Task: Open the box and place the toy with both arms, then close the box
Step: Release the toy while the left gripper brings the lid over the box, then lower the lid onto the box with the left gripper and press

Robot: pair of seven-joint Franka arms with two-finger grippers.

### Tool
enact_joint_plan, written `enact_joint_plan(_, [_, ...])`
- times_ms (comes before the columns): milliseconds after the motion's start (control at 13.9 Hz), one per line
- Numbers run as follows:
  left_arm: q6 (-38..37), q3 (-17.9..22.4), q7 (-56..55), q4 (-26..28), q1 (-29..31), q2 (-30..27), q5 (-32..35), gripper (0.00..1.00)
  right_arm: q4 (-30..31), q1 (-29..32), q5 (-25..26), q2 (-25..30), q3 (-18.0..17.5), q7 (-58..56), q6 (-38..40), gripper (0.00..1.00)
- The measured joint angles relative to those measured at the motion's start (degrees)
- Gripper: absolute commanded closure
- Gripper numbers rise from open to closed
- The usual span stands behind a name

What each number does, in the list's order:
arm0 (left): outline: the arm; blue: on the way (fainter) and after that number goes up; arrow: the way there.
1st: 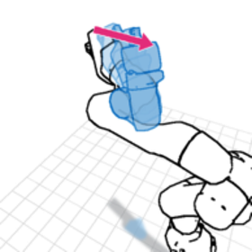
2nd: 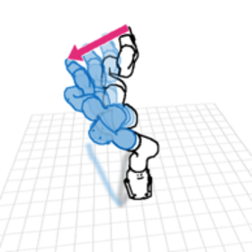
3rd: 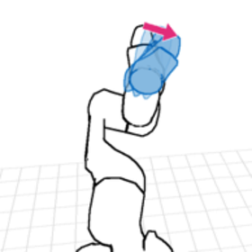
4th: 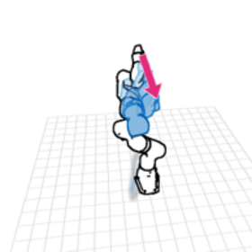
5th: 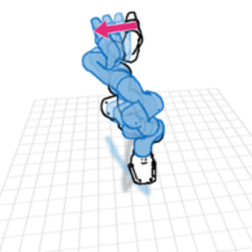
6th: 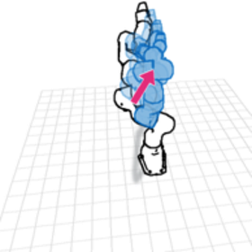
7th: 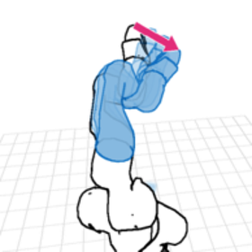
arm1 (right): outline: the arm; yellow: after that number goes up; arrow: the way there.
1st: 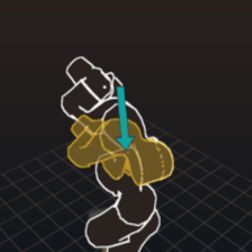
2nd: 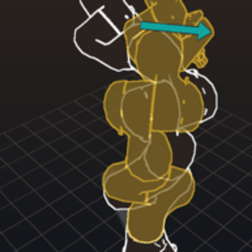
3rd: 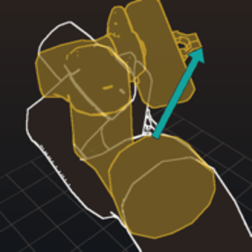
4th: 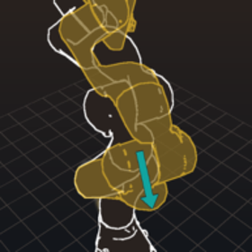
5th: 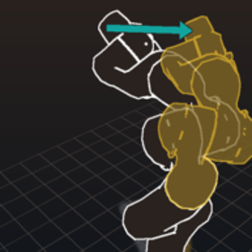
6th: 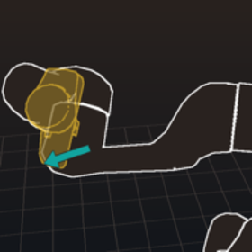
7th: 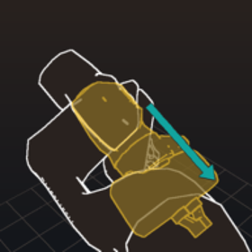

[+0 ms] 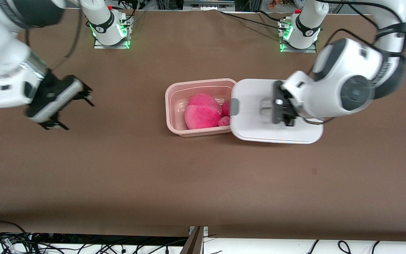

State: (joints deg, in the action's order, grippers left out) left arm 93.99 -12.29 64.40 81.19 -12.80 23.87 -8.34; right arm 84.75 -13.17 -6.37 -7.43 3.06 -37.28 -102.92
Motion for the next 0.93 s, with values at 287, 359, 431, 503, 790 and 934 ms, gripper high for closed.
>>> enact_joint_plan(287, [11.19, -0.08, -10.52, 0.06, -11.64, 6.33, -0.25, 1.0, 5.86, 4.36, 0.01, 8.76, -1.19, 20.88, 9.67, 0.0])
enact_joint_plan(359, [14.06, -0.06, -11.39, 0.06, -13.95, 7.96, -0.25, 1.0, 6.71, 5.65, 0.09, 9.95, -2.62, 26.41, 10.86, 0.0])
enact_joint_plan(431, [16.23, -0.04, -11.69, 0.03, -15.62, 9.18, -0.26, 1.0, 7.28, 6.48, 0.48, 10.63, -3.72, 30.55, 11.53, 0.0])
enact_joint_plan(503, [17.51, -0.03, -12.06, -0.02, -16.67, 9.85, -0.27, 1.0, 7.66, 6.8, 1.5, 10.95, -4.32, 33.46, 11.78, 0.0])
enact_joint_plan(790, [17.84, 0.25, -12.32, -0.59, -17.07, 9.9, -0.27, 1.0, 8.42, 7.09, 5.51, 10.4, -5.04, 38.8, 11.83, 0.0])
enact_joint_plan(934, [17.81, 0.37, -12.32, -0.88, -16.92, 9.62, -0.54, 1.0, 8.53, 7.47, 5.89, 9.43, -5.04, 39.15, 11.72, 0.0])
